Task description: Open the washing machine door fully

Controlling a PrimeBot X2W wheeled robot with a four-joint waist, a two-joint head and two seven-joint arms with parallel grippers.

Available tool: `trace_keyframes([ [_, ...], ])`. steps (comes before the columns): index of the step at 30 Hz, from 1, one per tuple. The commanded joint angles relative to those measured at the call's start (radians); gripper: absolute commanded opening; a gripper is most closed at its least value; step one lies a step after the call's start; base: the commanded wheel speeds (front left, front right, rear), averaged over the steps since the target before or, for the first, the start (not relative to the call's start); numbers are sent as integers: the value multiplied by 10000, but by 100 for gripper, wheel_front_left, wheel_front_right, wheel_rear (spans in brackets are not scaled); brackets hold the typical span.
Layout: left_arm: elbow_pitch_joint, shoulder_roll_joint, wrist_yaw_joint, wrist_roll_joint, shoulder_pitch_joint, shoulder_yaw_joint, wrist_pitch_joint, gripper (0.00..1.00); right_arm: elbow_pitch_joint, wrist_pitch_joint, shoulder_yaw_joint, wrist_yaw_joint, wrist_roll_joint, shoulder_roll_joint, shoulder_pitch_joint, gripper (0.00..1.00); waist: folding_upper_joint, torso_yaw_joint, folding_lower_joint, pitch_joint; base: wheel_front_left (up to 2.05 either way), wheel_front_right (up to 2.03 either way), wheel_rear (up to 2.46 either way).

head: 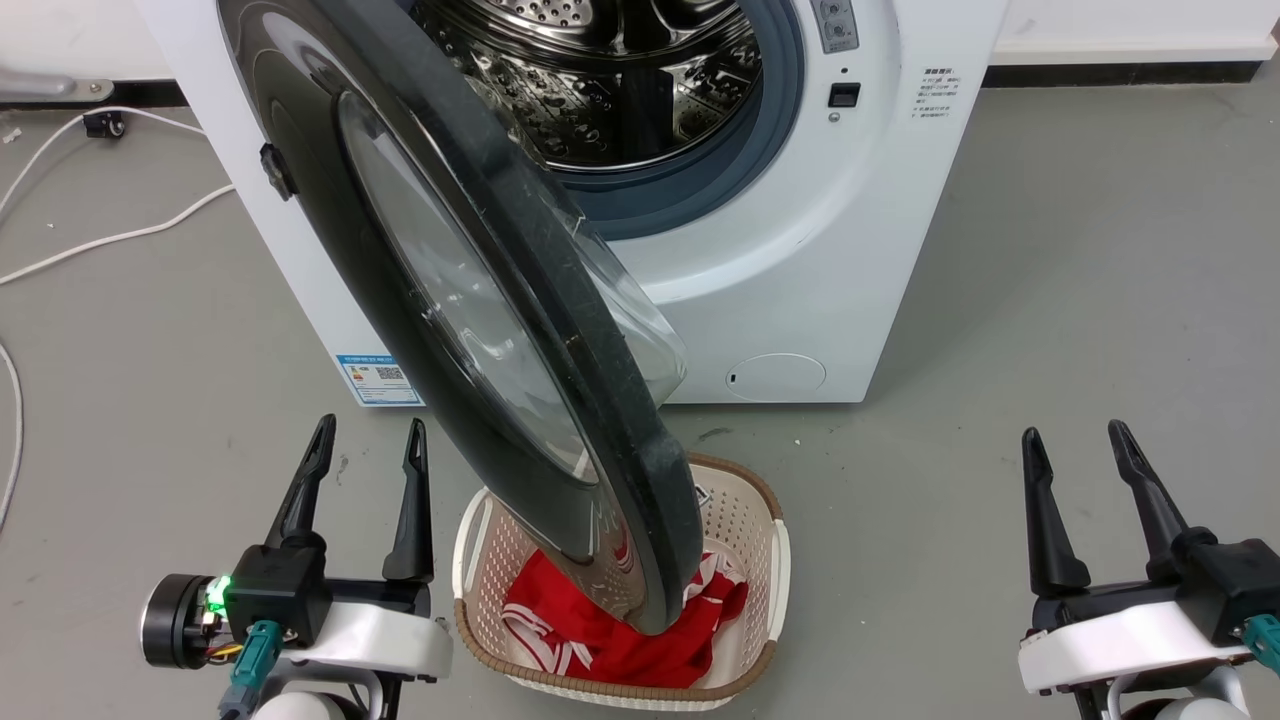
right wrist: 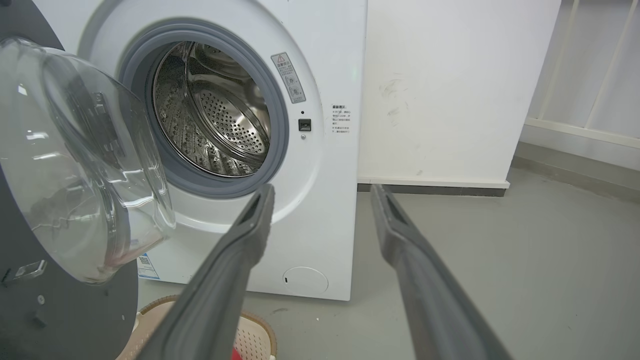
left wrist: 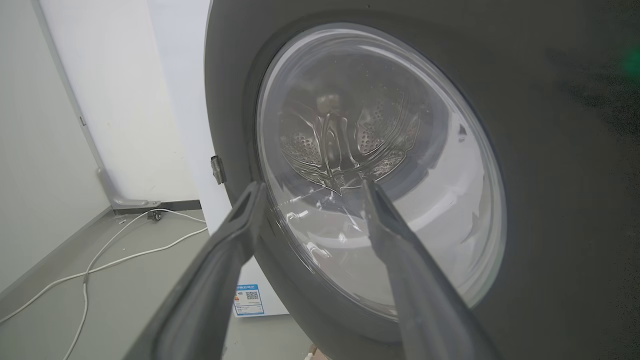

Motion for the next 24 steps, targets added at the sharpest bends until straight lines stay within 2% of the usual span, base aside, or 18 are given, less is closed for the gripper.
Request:
trace_keyframes([
  [1,19,46,-18,52,28,-23,-23,100,72,-55,21,-7,11,33,-139,100,0,10,1,-12,0,0,0],
  [6,31,40,-31,44,45,-46,-23,100,182,-68,24,-7,102,34,-203,100,0,28,1,-7,0,0,0],
  [7,22,40,-38,27,36,-47,-23,75,191,-66,22,-7,143,34,-216,100,0,31,1,-2,0,0,0],
  [8,10,37,-51,8,24,-58,-23,24,209,-66,20,-7,160,34,-228,100,0,34,1,-2,0,0,0],
  [9,-10,37,-72,-10,27,-64,-23,0,227,-63,25,-7,199,34,-220,100,0,35,1,-4,0,0,0],
  [18,-234,26,-63,-39,-15,-50,-23,0,391,0,-20,-7,286,35,-238,100,0,28,1,-17,0,0,0],
  [24,-1573,28,56,-7,-408,90,-23,0,437,62,-83,-7,270,34,-244,100,0,72,1,-8,0,0,0],
])
